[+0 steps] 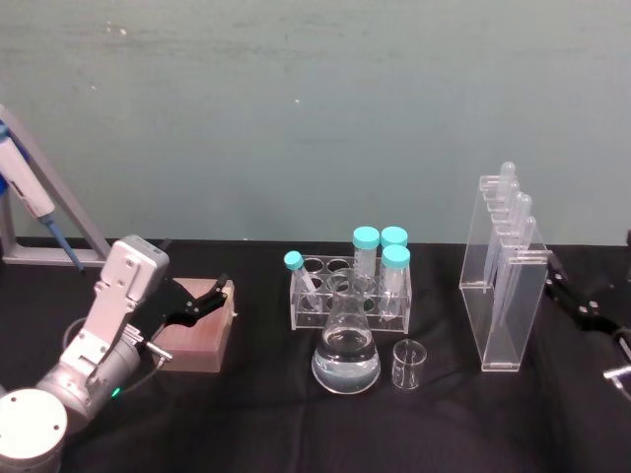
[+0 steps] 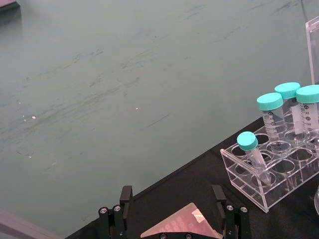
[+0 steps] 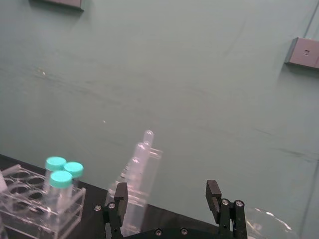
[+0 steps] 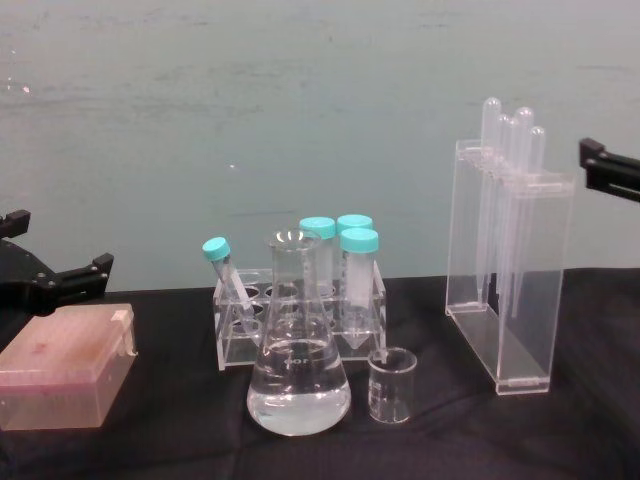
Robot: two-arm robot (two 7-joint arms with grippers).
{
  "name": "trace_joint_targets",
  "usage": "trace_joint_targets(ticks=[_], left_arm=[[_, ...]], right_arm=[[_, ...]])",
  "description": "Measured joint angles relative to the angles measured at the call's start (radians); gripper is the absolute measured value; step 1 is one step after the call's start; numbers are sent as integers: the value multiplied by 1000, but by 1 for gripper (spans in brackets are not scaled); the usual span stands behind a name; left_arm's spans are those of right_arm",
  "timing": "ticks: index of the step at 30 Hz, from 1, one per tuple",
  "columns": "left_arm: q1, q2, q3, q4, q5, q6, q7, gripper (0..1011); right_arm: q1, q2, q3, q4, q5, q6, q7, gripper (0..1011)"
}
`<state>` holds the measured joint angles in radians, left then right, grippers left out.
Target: Place the experimental apparatus aside using one hand.
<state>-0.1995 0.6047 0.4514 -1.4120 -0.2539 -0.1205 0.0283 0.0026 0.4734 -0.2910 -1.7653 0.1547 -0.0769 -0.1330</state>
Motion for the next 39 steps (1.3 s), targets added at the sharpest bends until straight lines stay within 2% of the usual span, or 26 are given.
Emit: trace_joint_targets(ticks=[13,27,39], left_arm=[[0,0,0,0,0,0,0,1000],[0,0,0,0,0,0,0,1000],[0,0,0,0,0,0,0,1000]], right_arm=[[31,-98,-16,28,-15,8,8,1000],[83,-218,-29,117,-80,18,-40,1000],[110,-280,-18,164,-114,27,-50,1000]])
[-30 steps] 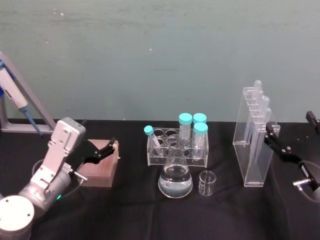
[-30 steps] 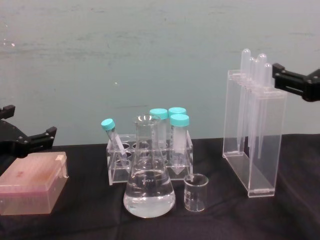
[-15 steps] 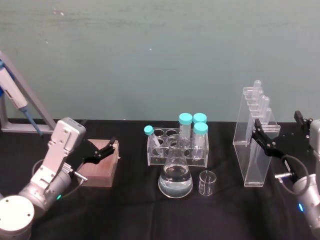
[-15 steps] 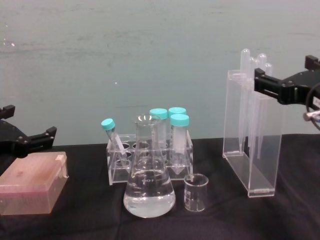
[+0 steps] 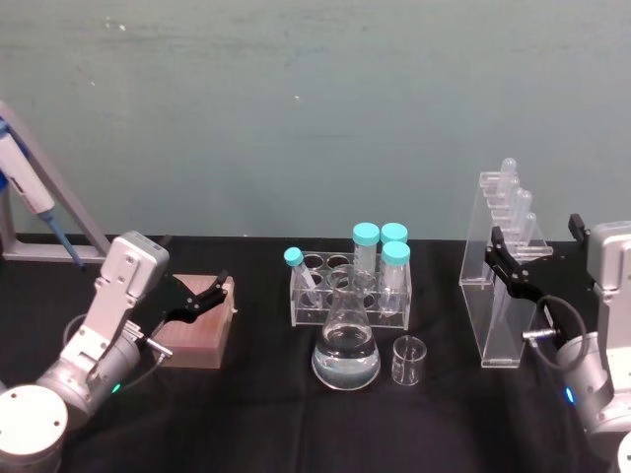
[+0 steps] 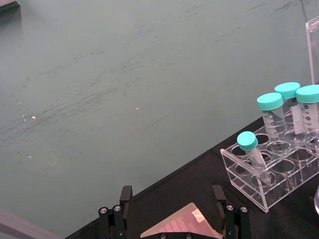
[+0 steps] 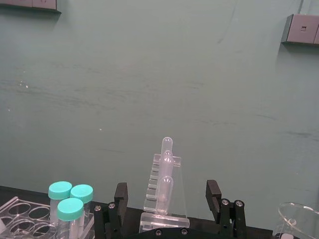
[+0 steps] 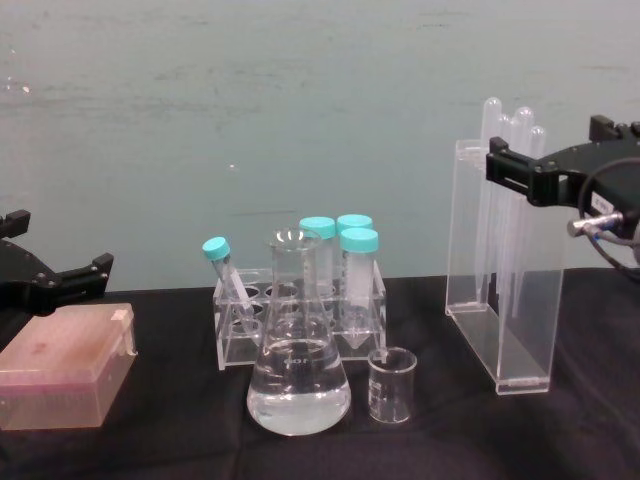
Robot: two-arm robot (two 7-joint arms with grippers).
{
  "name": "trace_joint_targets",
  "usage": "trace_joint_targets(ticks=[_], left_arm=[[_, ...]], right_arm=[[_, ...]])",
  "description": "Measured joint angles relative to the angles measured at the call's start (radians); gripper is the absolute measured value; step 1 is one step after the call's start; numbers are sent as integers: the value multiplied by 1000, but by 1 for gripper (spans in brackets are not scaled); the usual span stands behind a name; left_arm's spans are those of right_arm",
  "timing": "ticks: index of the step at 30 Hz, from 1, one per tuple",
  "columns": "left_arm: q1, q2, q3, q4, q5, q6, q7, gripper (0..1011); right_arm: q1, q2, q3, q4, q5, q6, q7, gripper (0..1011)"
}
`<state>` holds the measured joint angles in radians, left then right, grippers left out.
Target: Place the experimental apparatus aside using one hand.
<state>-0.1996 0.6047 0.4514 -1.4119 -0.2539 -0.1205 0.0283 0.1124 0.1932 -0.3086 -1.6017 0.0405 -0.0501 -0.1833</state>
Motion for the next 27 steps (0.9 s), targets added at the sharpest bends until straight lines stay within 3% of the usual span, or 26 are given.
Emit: trace_joint_targets(ticks=[14,27], left_arm=[[0,0,0,0,0,0,0,1000],[0,0,0,0,0,0,0,1000]], right_arm=[[40,-57,8,86,-58,-56,6,1000],[49,-97,37,119,-99,-57,-2,1000]])
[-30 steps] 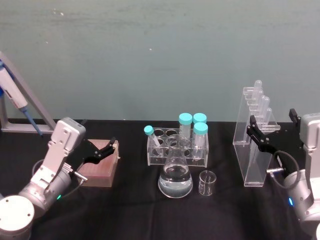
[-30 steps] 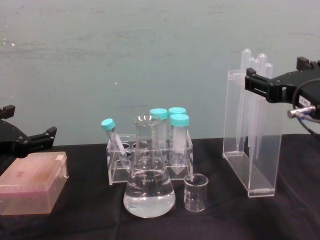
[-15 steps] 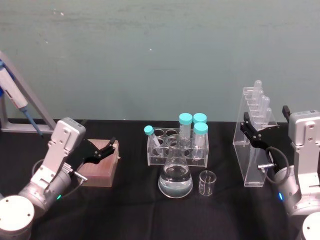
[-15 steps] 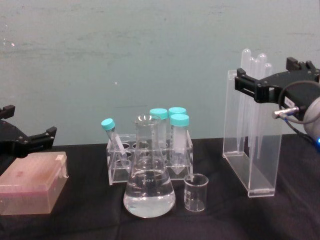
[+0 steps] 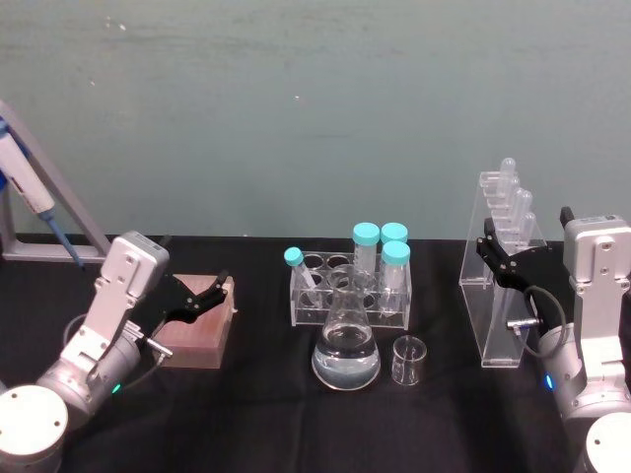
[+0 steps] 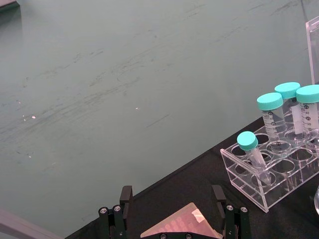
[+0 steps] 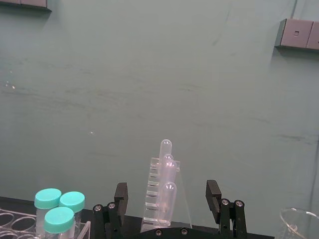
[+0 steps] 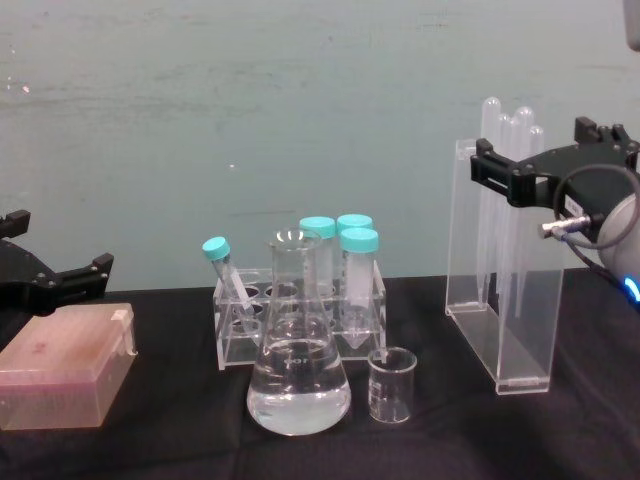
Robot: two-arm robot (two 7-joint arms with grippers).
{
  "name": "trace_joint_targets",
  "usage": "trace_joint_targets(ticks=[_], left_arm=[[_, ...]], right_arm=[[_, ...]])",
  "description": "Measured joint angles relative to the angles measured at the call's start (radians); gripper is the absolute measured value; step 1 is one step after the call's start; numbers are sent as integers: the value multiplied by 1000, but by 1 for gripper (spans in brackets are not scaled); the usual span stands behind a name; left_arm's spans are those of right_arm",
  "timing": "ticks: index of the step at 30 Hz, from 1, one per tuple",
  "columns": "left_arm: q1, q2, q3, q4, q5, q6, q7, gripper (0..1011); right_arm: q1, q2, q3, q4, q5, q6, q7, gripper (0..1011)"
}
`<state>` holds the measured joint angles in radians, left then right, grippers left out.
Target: Place the experimental apparatus aside using one hand.
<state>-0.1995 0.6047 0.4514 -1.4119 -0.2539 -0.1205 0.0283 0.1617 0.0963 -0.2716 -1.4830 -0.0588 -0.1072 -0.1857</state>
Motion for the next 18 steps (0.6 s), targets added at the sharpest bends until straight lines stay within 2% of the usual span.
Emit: trace_joint_targets(ticks=[18], left_arm=[[0,0,0,0,0,0,0,1000]], right_arm=[[23,-33,37,62,-33,-2,36,1000]])
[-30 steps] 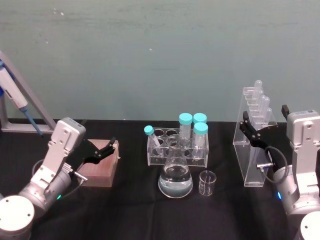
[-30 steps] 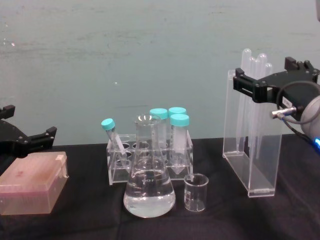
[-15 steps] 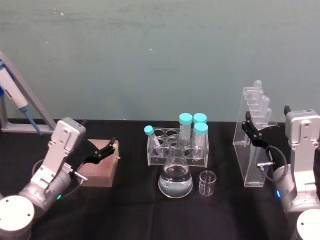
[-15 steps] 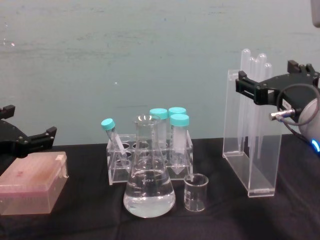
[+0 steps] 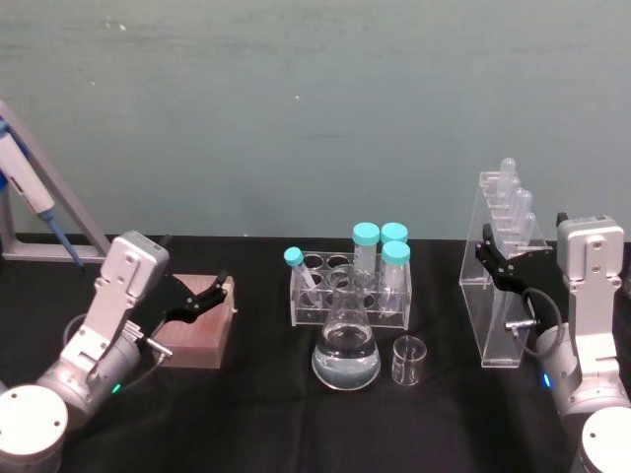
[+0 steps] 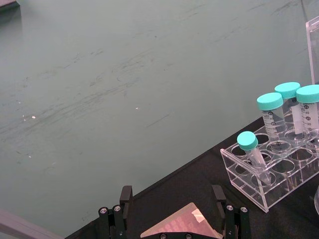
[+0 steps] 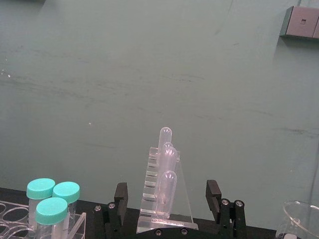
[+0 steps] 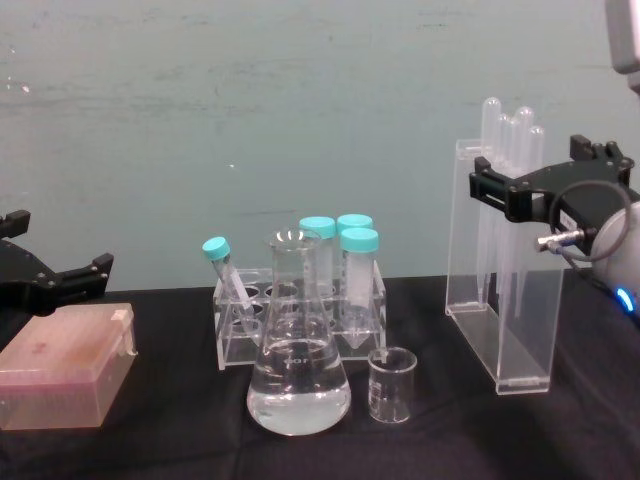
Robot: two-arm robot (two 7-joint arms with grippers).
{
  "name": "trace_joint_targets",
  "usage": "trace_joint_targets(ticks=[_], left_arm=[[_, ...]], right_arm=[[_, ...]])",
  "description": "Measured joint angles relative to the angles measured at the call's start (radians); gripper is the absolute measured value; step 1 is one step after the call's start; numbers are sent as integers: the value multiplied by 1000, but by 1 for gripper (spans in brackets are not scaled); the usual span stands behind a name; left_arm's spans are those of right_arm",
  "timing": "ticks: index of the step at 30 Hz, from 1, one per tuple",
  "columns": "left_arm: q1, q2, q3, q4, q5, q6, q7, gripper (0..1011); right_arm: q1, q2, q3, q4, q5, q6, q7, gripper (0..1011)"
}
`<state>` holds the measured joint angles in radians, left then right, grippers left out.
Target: Place the experimental apparatus aside using one hand.
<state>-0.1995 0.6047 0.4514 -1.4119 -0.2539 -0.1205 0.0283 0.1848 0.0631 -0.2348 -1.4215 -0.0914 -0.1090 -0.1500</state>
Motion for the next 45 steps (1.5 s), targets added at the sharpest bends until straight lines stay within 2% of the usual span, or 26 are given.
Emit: trace_joint_targets(ticks=[12,34,45], left_arm=[[0,0,0,0,0,0,0,1000],[0,0,0,0,0,0,0,1000],[0,0,0,0,0,0,0,1000]], right_arm=[[8,-21,23,17,-13,1,39,1000],[7,-78,91,39,-14,-19,86,1000],[6,-103,114,44,-20,-24,106,1000]])
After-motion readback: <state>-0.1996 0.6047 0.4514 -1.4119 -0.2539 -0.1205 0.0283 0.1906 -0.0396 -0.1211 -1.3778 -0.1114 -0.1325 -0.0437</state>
